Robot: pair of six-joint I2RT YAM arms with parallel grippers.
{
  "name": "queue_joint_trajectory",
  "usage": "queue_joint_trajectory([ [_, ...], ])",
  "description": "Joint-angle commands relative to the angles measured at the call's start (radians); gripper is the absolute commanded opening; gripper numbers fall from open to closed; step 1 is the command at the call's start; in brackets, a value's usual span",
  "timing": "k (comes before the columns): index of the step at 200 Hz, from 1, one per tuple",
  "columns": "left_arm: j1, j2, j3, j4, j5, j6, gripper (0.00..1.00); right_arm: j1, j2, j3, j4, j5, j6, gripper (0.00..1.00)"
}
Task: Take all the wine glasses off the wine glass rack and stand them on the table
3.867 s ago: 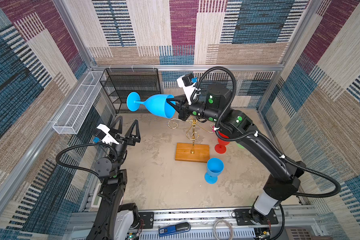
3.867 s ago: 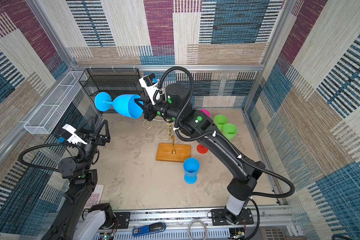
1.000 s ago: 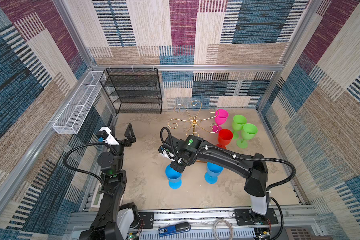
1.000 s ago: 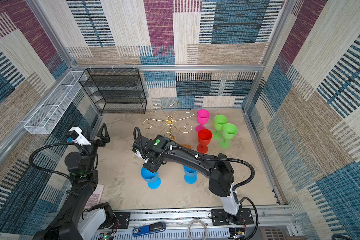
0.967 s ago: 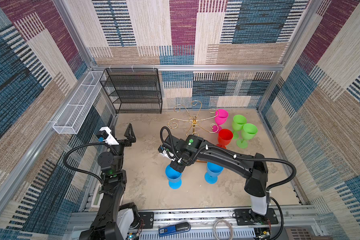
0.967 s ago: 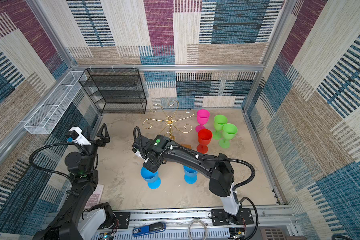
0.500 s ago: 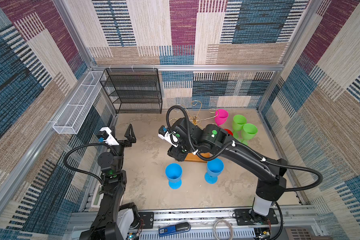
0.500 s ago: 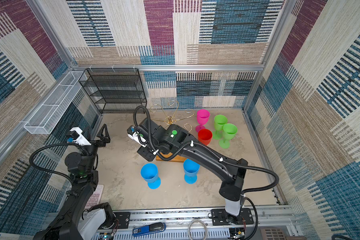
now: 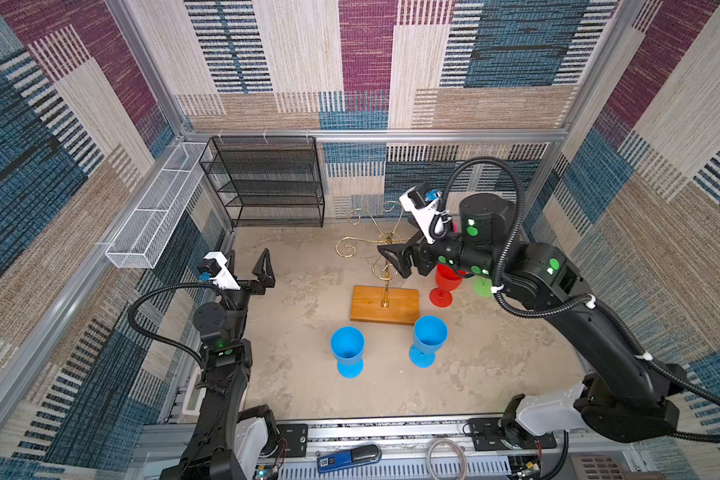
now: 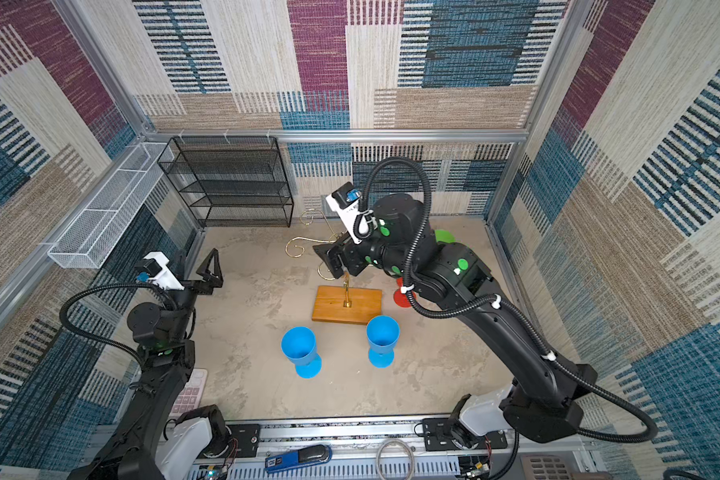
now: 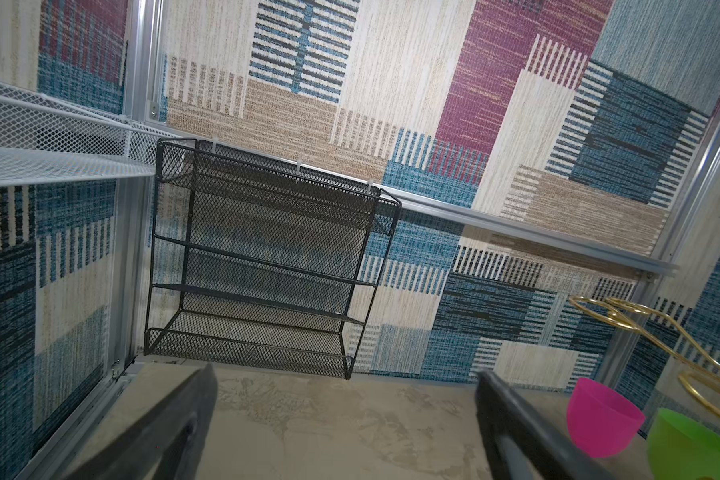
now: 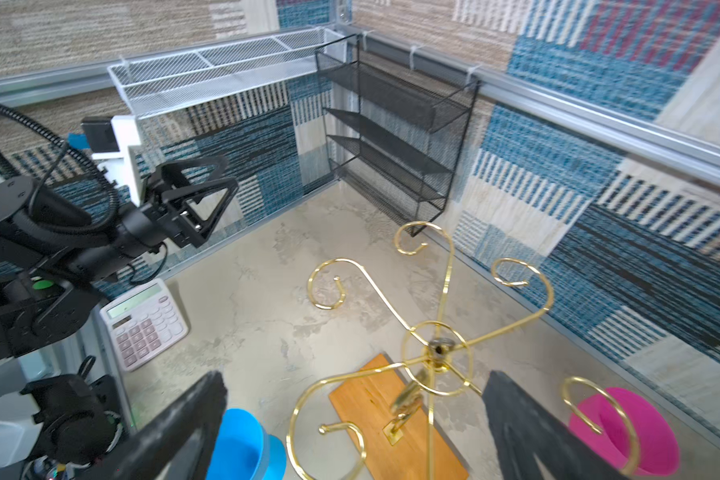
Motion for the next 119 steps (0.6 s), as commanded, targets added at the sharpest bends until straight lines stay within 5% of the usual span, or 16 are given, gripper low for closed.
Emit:
queue_joint_trajectory([
  [1, 0.001, 0.007, 0.011, -0.011, 0.017, 0.036, 0.99, -0.094, -0.066, -0.094, 0.201, -0.021, 0.029, 0.99],
  [84, 0.000, 0.034, 0.004, -0.045, 0.022, 0.067, 0.99, -0.527, -0.173, -0.445, 0.448, -0.194, 0.131, 0.99],
  [119, -0.001, 0.065, -0.004, -0.041, 0.030, 0.069, 0.99, -0.600, -0.189, -0.623, 0.560, -0.182, 0.142, 0.99],
])
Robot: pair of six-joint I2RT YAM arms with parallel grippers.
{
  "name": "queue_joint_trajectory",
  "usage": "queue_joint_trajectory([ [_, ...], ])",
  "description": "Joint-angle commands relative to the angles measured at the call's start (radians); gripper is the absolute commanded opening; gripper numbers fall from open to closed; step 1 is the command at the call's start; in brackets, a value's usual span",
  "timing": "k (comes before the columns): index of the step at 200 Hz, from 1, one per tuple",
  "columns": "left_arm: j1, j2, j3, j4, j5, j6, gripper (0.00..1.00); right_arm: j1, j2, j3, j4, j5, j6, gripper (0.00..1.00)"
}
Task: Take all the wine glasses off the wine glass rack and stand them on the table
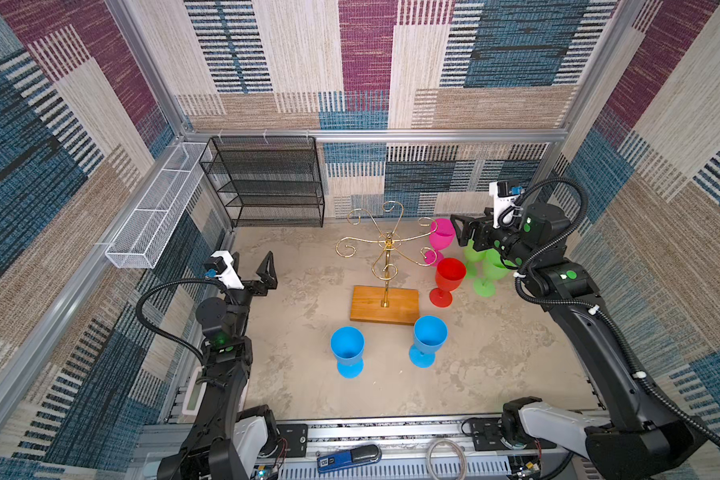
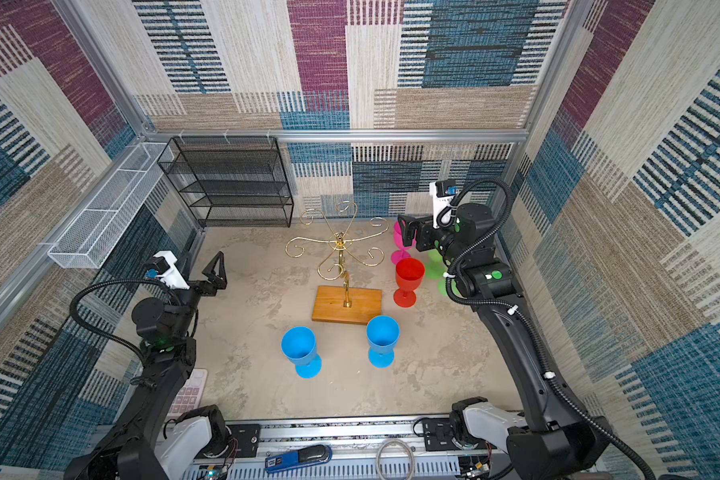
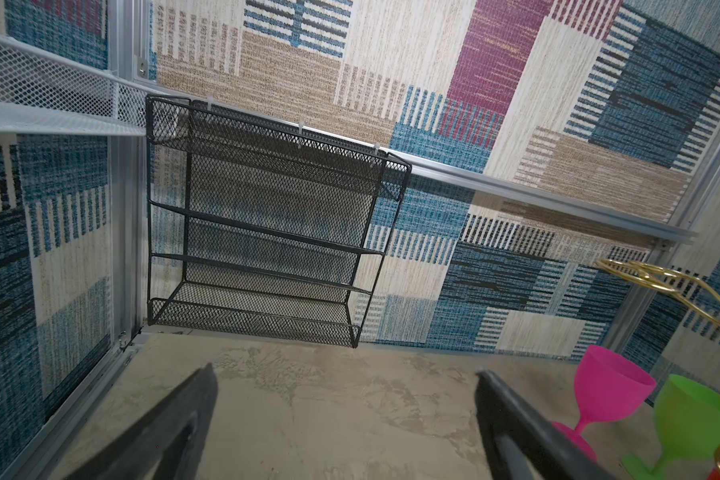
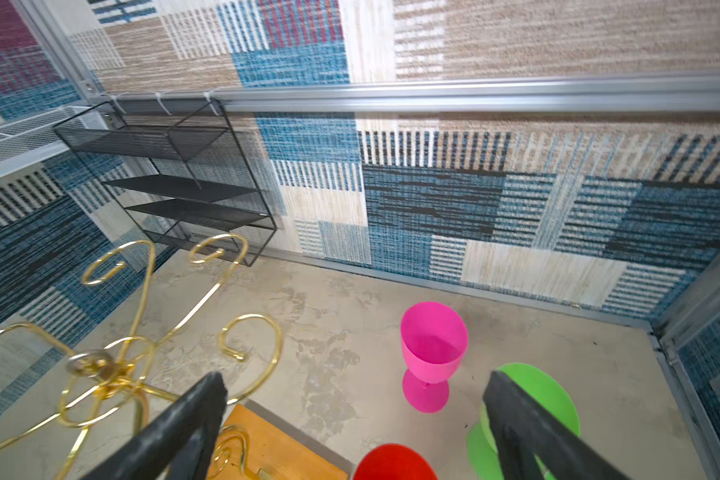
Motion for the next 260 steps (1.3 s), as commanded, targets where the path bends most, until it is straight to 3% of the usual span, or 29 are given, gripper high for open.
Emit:
queue_joint_trajectory([
  [1, 0.000, 0.013, -0.005, -0.002, 0.006, 0.027, 0.99, -0.027, -0.012, -0.093, 0.136, -0.016, 0.026, 0.99],
  [88, -0.028, 0.056, -0.053, -0.029, -0.006, 0.060, 0.99, -0.086, -0.047, -0.405, 0.451, 0.074, 0.010, 0.99],
  [153, -0.123, 0.085, -0.117, -0.087, -0.153, 0.169, 0.99, -0.089, -0.102, -0.645, 0.714, 0.142, -0.034, 0.99],
  [220, -0.147, 0.238, -0.158, 0.038, -0.195, 0.214, 0.99, -0.090, -0.158, -0.766, 0.843, 0.169, -0.071, 0.99],
  [260, -0.177, 0.178, -0.179, -0.084, -0.279, 0.262, 0.99, -0.090, -0.193, -0.775, 0.848, 0.163, -0.091, 0.99],
])
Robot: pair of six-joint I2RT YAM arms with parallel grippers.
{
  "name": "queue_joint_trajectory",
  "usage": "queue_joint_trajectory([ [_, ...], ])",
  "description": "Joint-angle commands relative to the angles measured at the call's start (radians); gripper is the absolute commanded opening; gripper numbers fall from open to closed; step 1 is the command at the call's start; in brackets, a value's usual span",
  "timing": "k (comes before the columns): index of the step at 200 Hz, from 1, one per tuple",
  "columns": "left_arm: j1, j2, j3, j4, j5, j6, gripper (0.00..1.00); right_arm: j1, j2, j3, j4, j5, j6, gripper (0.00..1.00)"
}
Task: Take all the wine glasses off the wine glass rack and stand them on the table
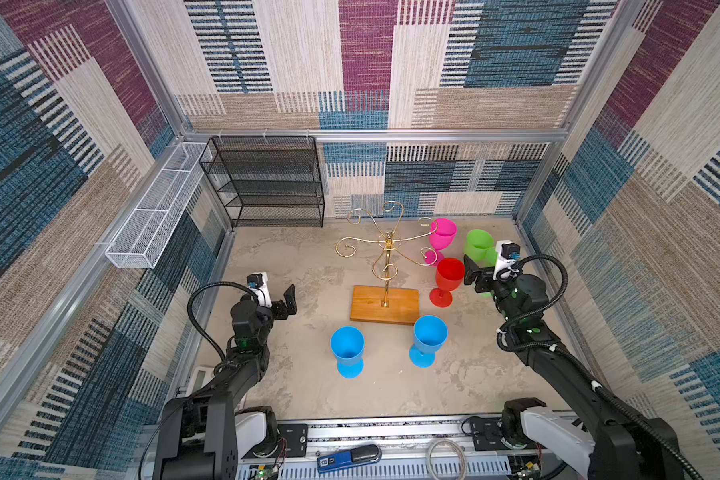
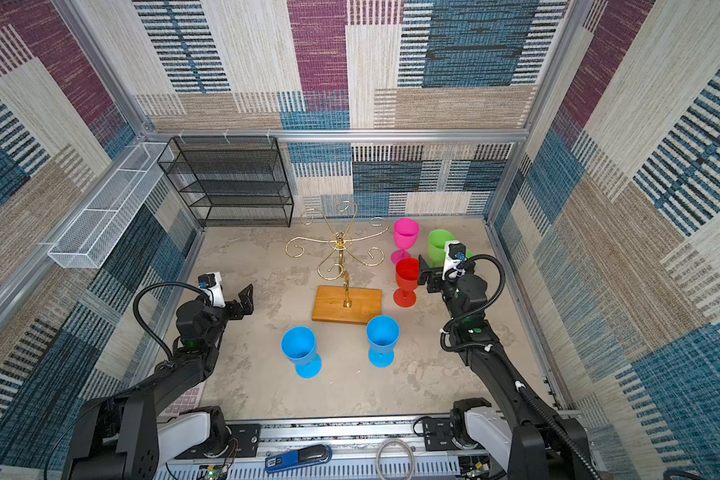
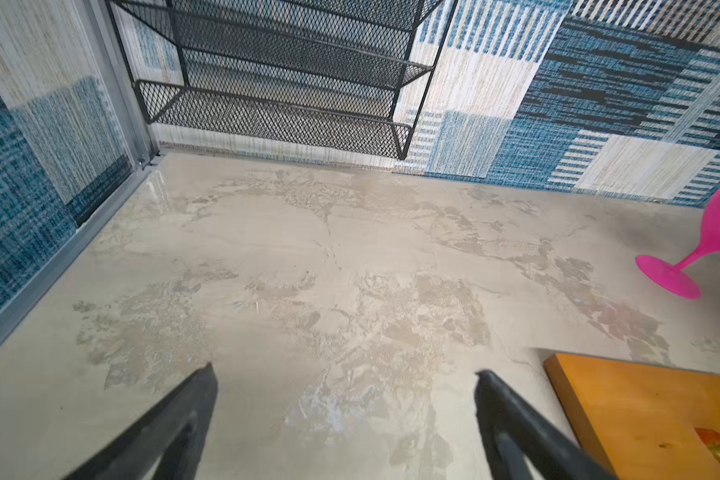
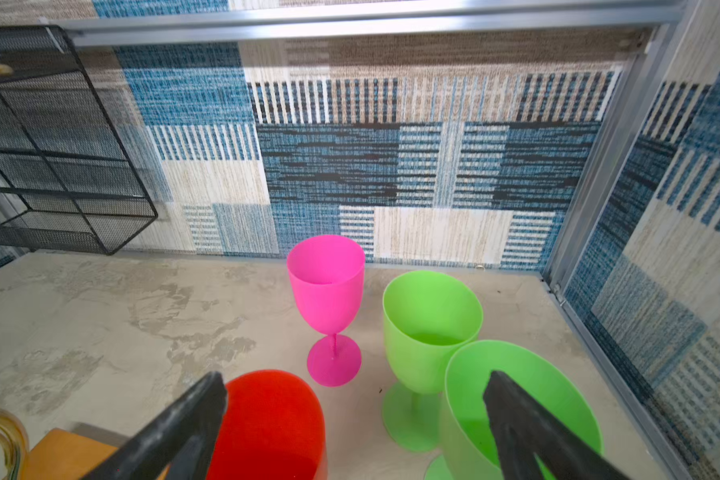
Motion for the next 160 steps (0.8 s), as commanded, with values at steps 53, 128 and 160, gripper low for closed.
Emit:
queue_joint_trajectory([
  [53, -0.025, 0.321, -0.047, 0.378, -0.108, 0.075, 0.99, -0.001, -0.022, -0.123, 0.239, 0.003, -0.059, 0.99],
  [128, -0.026, 0.378, -0.055, 0.439, -0.115, 0.076, 0.99, -0.004, -0.009, -0.349, 0.544, 0.003, -0.103, 0.99],
  [160, -0.027, 0.380, -0.055, 0.440, -0.115, 0.076, 0.99, -0.008, 0.032, -0.428, 0.671, -0.006, -0.112, 0.99],
])
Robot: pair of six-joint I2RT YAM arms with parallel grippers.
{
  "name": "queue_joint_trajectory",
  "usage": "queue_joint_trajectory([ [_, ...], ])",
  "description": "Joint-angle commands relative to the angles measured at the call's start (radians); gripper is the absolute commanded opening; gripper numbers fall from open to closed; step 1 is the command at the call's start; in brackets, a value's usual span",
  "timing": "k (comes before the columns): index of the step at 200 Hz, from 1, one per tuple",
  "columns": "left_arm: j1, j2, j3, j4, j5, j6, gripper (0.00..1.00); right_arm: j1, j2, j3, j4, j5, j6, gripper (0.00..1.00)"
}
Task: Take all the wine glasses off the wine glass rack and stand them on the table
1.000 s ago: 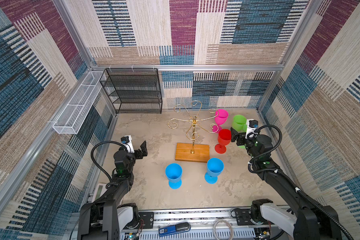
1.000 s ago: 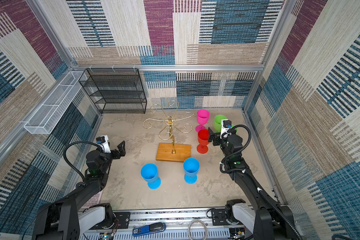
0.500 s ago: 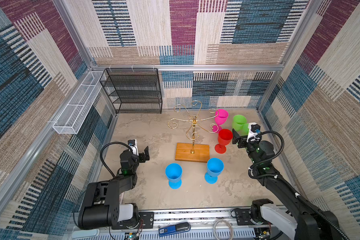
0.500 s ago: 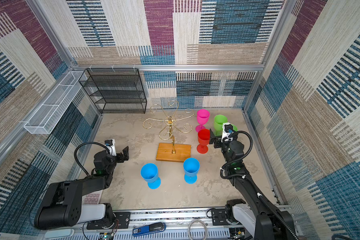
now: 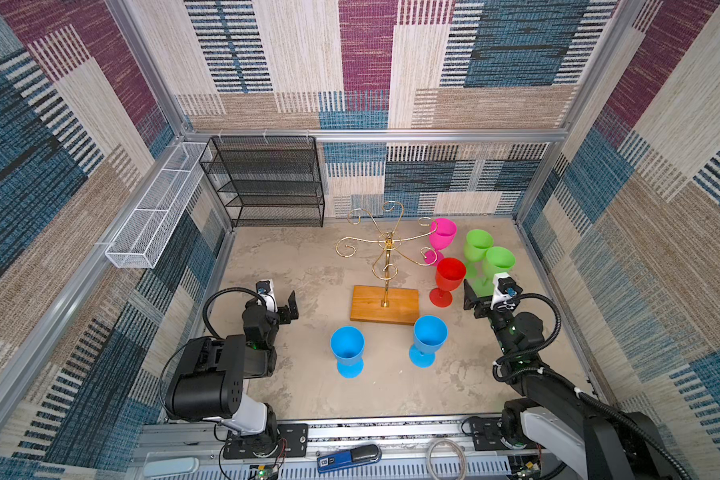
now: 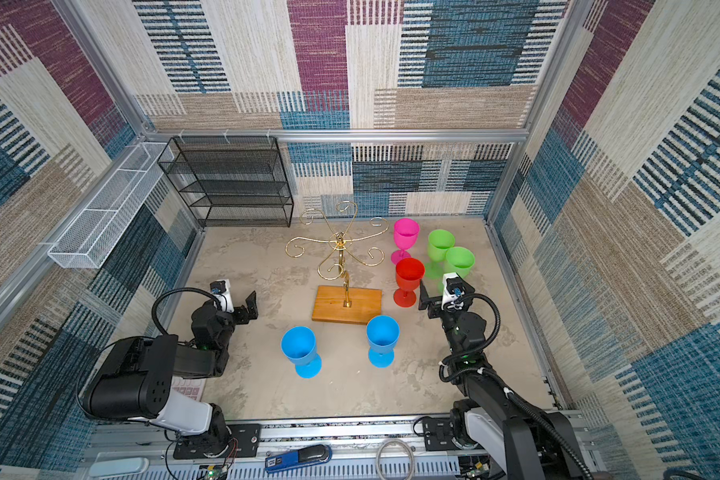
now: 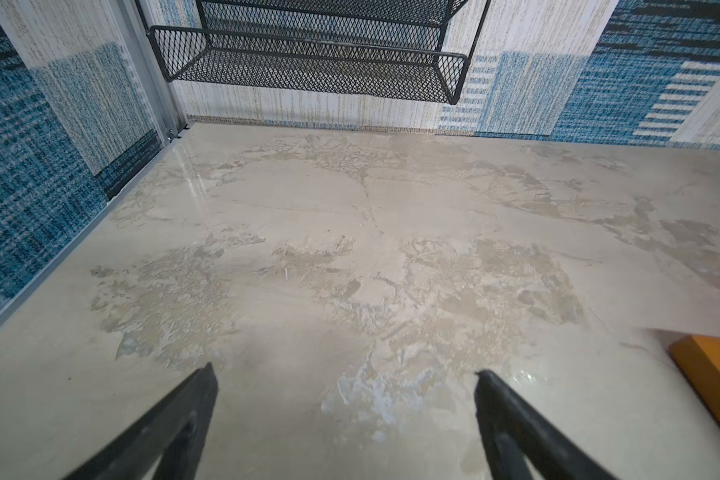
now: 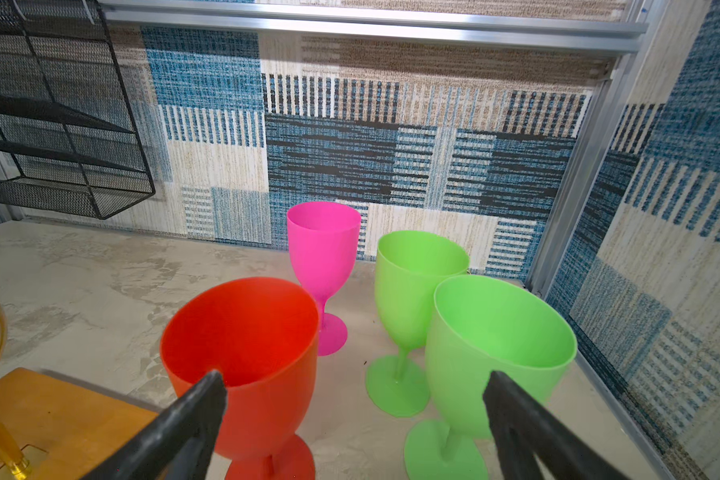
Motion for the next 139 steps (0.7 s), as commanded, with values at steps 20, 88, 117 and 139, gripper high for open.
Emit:
queue_joint_trajectory([
  [20, -0.002, -0.001, 0.001, 0.048, -0.012, 0.017, 0.99, -0.008, 0.065, -0.058, 0.225, -0.014, -0.024, 0.99],
  [88, -0.002, 0.000, 0.000, 0.048, -0.019, 0.015, 0.99, -0.021, 0.215, -0.094, 0.405, -0.060, -0.036, 0.99],
  [117, -0.002, -0.002, 0.004, 0.041, -0.027, 0.012, 0.99, -0.025, 0.264, -0.103, 0.462, -0.061, -0.040, 0.99],
  [139, -0.002, -0.002, 0.004, 0.041, -0.037, 0.009, 0.99, -0.025, 0.277, -0.105, 0.475, -0.062, -0.039, 0.99],
])
